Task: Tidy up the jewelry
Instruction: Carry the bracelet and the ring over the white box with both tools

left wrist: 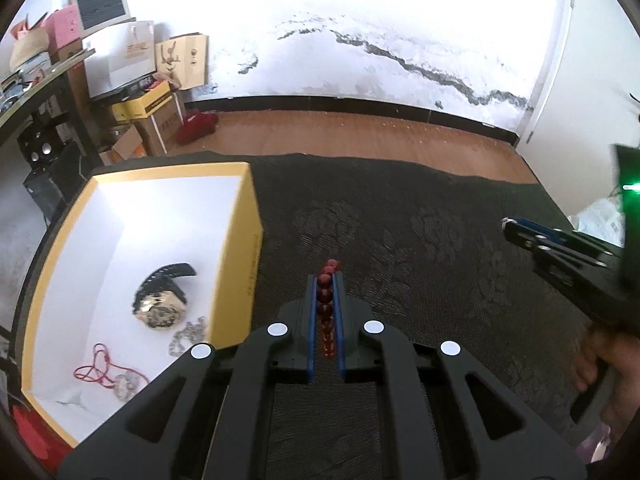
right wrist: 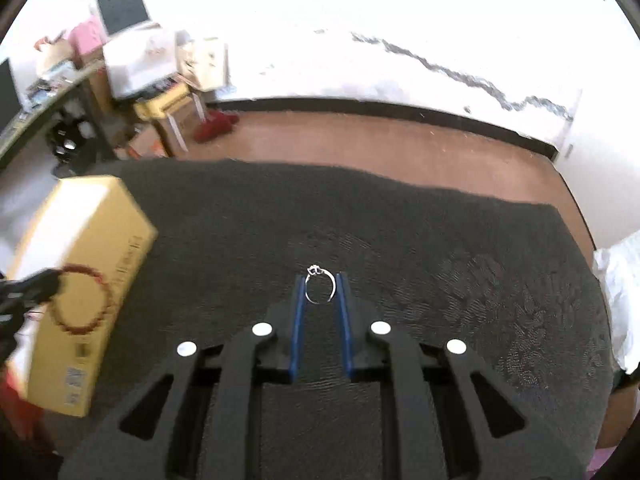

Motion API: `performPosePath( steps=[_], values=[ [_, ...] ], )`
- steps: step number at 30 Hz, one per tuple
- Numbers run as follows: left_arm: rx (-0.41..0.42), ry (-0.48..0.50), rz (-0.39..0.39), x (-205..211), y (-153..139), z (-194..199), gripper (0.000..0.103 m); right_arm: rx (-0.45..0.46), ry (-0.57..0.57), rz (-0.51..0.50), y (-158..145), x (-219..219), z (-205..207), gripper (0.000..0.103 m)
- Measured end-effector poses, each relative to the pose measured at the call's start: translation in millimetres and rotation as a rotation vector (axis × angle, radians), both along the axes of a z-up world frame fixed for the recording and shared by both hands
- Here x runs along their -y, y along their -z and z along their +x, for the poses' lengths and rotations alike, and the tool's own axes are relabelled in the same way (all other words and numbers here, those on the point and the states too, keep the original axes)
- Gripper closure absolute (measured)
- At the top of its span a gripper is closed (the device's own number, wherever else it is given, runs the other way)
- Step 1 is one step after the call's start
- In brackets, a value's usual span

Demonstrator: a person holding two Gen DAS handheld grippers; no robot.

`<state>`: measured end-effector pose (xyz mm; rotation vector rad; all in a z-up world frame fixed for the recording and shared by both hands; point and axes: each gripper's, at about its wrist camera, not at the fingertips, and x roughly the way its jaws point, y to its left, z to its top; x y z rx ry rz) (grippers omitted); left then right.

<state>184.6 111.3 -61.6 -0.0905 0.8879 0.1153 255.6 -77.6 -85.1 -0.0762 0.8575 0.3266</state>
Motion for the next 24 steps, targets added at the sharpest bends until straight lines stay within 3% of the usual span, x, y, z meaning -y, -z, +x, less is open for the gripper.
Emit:
performPosePath(
  steps=[5,13,18,24],
  values=[
    [0.034,-0.041,-0.003,-19.3,-21.7,-14.8,0.096,0.067,-0.093,0.039,-47.7,-36.4,-39.3,0.087],
    [0.116,-0.095,0.02,-49.2,-66.4,-48.2,0.096,0.116,-0.205,0.094,-93.2,-92.1,-71.8,0.087],
    [0.152,-0.154,0.024,-82.6,-84.1,-67.0,0.096,0.127,-0.267,0.114,-108.0,-135.9,-83.6,0.087],
    [0.152,-0.228,0.022,-126.7,-81.2,-82.9,0.096,0.125,-0.339,0.113,-110.9,-186.5,-95.4,0.087]
  ],
)
